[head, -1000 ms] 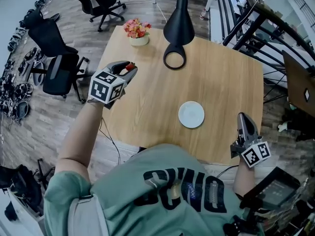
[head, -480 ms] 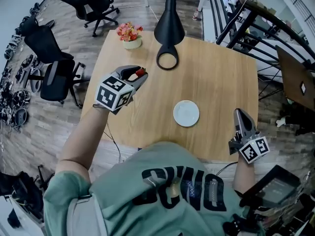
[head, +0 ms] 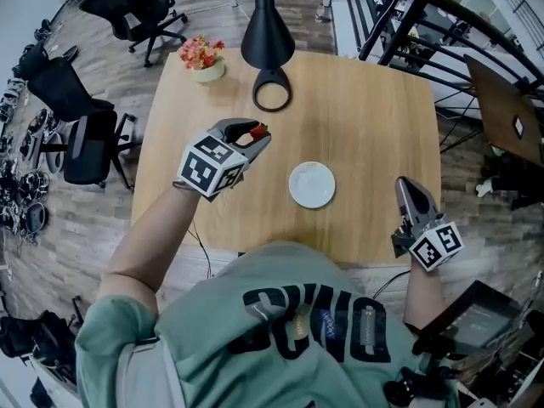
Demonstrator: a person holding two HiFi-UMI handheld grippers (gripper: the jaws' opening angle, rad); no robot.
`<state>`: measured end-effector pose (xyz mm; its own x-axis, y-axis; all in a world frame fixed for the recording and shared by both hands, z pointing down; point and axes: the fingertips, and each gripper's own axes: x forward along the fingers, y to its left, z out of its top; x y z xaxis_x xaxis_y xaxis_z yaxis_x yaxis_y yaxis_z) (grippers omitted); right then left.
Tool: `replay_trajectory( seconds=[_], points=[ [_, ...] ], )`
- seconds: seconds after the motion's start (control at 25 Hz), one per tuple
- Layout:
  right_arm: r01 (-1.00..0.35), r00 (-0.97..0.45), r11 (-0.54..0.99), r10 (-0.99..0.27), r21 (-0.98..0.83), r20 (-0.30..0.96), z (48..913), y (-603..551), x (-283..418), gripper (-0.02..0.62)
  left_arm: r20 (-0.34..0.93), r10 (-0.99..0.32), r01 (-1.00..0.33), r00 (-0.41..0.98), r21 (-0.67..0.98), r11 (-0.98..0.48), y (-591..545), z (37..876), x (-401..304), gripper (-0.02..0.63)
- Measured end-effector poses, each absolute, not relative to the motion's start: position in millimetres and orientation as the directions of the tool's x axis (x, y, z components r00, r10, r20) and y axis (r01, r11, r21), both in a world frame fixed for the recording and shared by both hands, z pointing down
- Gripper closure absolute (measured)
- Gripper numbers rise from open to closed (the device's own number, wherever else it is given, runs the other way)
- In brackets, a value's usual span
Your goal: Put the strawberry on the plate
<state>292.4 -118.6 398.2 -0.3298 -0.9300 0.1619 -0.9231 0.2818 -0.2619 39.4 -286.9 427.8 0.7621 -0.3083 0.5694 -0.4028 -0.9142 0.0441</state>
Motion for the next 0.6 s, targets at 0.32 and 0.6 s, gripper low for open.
replay_trajectory(
  seconds=[0.32,0.6],
  points=[
    [-0.922,-0.338,0.288,-0.924,-0.257,0.177,406.2,-116.9,290.2,0.591,0.59,-0.227,-0.333,0.775,0.076,-0.94,-264.8,456.7,75.1,0.46],
    [-0.921,-0.34,0.288,-0.923,-0.262,0.181,413.0,-119.6,293.9,0.592,0.618,-0.185,-0.302,0.764,0.089,-0.949,-254.4,483.9,96.3,0.46]
  ],
)
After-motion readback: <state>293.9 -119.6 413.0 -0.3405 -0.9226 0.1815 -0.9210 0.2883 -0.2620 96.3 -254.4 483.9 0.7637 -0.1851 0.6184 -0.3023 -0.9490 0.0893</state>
